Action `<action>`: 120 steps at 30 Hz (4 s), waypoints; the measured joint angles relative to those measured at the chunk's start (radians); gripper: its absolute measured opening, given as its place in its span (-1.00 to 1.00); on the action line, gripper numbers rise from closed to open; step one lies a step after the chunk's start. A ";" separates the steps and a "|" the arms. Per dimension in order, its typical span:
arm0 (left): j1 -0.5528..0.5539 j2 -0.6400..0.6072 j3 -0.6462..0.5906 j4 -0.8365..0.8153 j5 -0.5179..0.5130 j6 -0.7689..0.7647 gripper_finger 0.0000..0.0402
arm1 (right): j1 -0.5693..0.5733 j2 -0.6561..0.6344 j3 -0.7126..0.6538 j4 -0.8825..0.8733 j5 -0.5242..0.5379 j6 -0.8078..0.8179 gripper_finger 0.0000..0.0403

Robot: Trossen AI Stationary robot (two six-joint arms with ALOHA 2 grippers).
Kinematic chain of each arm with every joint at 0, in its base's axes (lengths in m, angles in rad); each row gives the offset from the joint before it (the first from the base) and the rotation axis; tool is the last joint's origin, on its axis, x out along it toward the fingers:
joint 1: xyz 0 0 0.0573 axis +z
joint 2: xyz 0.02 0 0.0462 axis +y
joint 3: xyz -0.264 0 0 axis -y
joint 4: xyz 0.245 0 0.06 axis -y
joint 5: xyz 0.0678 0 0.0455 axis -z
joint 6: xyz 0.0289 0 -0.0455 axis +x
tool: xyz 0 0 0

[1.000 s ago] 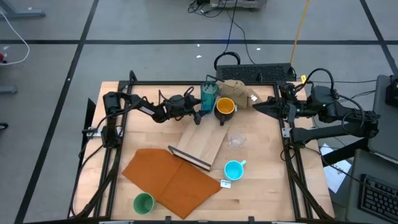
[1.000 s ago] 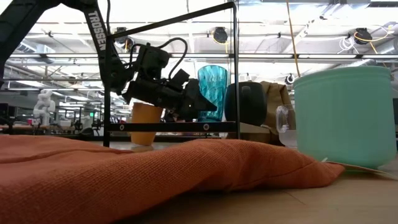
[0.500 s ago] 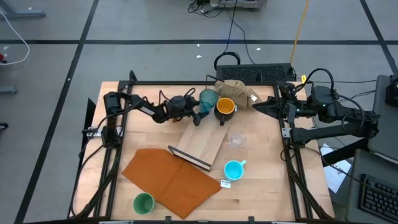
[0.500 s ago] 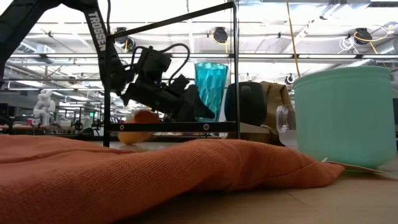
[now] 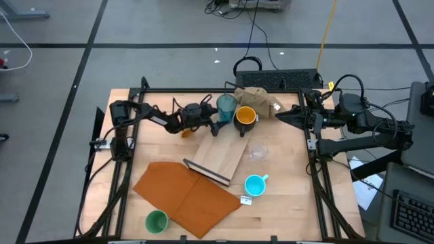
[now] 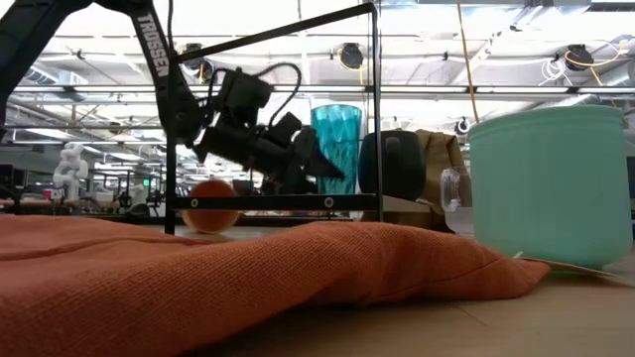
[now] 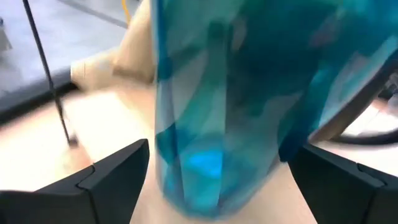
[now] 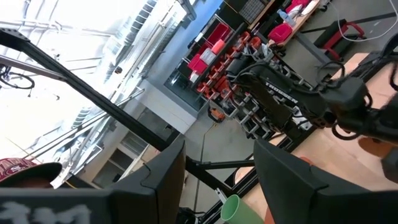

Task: Stack small to large cups/mugs on shelf
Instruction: Put the blue cup on the shelf, then put the orange cup on the table

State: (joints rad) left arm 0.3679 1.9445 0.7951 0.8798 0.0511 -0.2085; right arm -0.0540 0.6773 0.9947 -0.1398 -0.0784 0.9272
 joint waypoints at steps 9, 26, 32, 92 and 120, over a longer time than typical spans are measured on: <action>0.000 -0.110 0.000 -0.206 -0.063 0.080 0.88 | 0.000 0.000 0.000 0.001 -0.001 -0.002 -0.10; -0.058 -0.283 0.002 -0.452 -0.155 0.132 0.88 | 0.001 0.000 0.000 0.015 -0.031 -0.025 -0.10; -0.058 -0.350 0.000 -0.624 -0.183 0.100 0.88 | 0.001 0.000 0.000 0.049 -0.054 -0.024 -0.10; -0.284 -0.378 0.000 -1.119 -0.489 -0.267 0.29 | 0.023 -0.015 -0.001 0.054 -0.163 -0.063 -0.10; -0.014 -0.816 -0.015 -1.426 -0.218 -0.241 0.13 | 0.023 -0.022 -0.001 0.016 -0.215 -0.121 -0.10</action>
State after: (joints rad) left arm 0.3537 1.1289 0.7803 -0.5462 -0.1671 -0.4498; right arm -0.0307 0.6552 0.9939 -0.1238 -0.2932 0.8059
